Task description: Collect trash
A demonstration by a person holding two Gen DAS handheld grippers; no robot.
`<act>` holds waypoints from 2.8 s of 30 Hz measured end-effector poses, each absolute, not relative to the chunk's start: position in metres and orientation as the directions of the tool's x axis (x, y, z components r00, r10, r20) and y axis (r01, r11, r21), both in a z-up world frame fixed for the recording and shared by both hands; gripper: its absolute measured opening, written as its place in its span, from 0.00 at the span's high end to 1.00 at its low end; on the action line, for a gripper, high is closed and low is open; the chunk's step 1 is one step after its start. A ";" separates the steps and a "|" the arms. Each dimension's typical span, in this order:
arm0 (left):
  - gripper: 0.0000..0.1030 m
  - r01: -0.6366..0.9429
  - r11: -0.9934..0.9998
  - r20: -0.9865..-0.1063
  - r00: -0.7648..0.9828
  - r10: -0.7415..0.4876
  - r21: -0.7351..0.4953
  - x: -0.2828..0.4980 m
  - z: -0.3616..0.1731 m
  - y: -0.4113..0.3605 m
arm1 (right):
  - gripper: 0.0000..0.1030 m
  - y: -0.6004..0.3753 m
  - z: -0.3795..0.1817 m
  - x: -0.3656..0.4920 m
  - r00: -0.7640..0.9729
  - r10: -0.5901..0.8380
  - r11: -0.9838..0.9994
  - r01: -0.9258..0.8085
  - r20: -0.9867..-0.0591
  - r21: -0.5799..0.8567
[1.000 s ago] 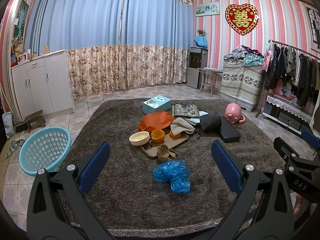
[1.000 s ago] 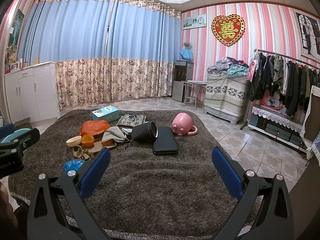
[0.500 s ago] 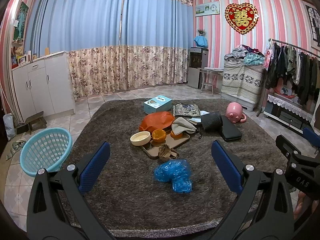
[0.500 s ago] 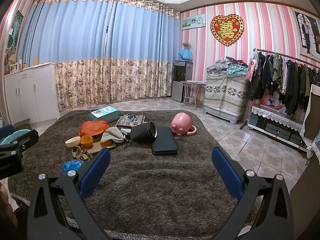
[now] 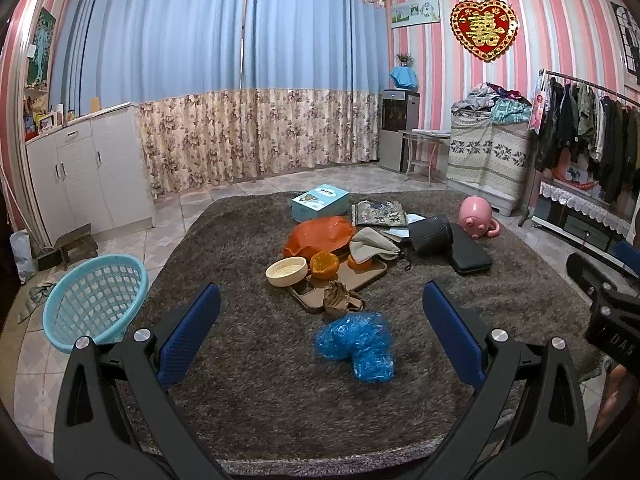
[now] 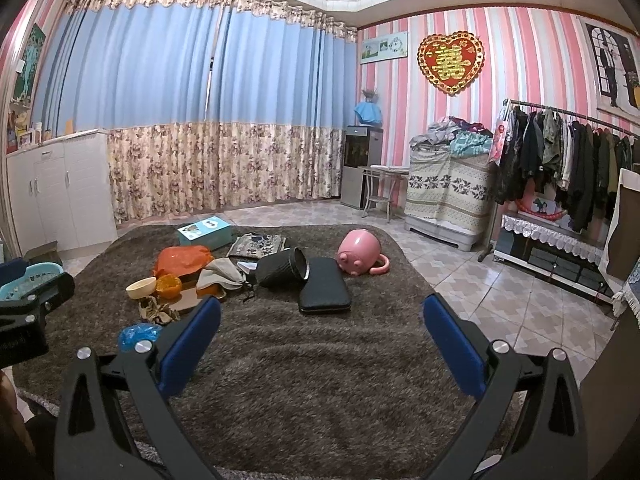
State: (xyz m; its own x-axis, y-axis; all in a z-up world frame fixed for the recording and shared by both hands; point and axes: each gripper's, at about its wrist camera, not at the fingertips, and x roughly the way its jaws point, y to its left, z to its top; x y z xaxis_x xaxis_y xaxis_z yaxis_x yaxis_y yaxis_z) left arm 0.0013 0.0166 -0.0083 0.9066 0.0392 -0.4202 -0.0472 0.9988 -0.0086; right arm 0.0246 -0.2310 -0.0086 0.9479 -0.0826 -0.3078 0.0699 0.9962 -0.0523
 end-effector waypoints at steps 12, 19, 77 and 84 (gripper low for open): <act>0.05 -0.039 0.999 -0.461 0.887 0.031 -0.007 0.013 -0.020 0.009 | 0.04 -0.243 -0.016 0.035 0.942 -0.091 0.996 0.080 -0.323 -0.047; 0.05 0.029 1.000 -0.492 0.870 -0.021 0.010 0.026 -0.034 -0.004 | 0.04 -0.249 -0.022 0.041 0.938 -0.106 0.994 0.095 -0.329 -0.048; 0.70 0.045 0.997 -0.599 0.798 -0.073 -0.063 0.106 -0.064 0.059 | 0.04 -0.210 -0.075 0.129 0.857 -0.077 0.996 0.047 -0.510 -0.071; 0.70 -0.026 0.998 -0.596 0.803 -0.017 -0.062 0.118 -0.057 0.112 | 0.04 -0.150 -0.082 0.141 0.849 0.062 0.993 -0.103 -0.524 -0.050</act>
